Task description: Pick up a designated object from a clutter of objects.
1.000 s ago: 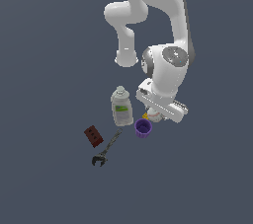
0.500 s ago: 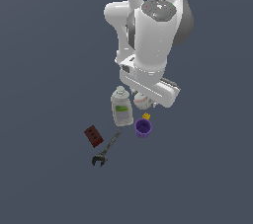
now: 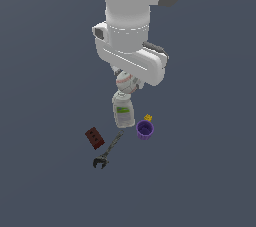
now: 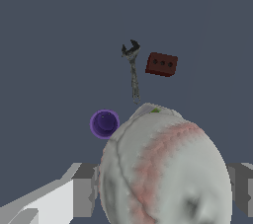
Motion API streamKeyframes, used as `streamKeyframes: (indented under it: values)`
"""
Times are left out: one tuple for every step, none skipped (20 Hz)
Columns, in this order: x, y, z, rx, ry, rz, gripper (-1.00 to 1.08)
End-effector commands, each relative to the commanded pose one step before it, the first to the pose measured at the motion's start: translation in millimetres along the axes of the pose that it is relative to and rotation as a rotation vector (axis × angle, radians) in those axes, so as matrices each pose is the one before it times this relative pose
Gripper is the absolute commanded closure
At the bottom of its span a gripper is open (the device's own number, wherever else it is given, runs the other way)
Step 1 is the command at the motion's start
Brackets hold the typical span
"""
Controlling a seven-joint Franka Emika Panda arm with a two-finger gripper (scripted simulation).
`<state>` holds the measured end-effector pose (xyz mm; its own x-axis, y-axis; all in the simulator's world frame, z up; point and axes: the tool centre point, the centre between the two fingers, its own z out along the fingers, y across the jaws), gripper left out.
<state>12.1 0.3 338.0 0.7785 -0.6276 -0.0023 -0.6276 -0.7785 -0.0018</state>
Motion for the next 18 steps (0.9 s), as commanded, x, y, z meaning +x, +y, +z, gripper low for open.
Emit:
streamKeyframes:
  values:
    - [9.94,10.63,-24.89,0.00024,0.00070,-0.00045,1.08]
    - [3.64,3.50,-8.33,-0.00038,0.00027,0.00014,1.08]
    - [3.48,3.32,-7.78,0.00000,0.00000,0.00000,1.08]
    - [3.19,2.92,-7.24,-0.00054,0.00040,0.00015,1.08]
    - [3.10,2.79,-6.69,0.00000,0.00000,0.00000,1.08]
    - [2.90,2.53,-6.14,0.00000,0.00000,0.00000,1.08]
    - [2.54,2.11,-5.63,-0.00054,0.00042,0.00008,1.08]
    - [2.46,2.06,-5.08,0.00000,0.00000,0.00000,1.08]
    - [2.22,1.84,-4.56,0.00000,0.00000,0.00000,1.08]
    - [1.99,1.62,-4.04,0.00000,0.00000,0.00000,1.08]
    - [1.58,1.18,-3.55,-0.00054,0.00043,0.00003,1.08]
    - [1.53,1.17,-3.00,0.00000,0.00000,0.00000,1.08]
    - [1.31,0.95,-2.51,0.00000,0.00000,0.00000,1.08]
    - [1.10,0.73,-2.02,0.00000,0.00000,0.00000,1.08]
    - [0.89,0.52,-1.55,0.00000,0.00000,0.00000,1.08]
    - [0.69,0.31,-1.09,0.00000,0.00000,0.00000,1.08]
    - [0.49,0.13,-0.67,0.00000,0.00000,0.00000,1.08]
    - [0.29,0.00,-0.30,0.00000,0.00000,0.00000,1.08]
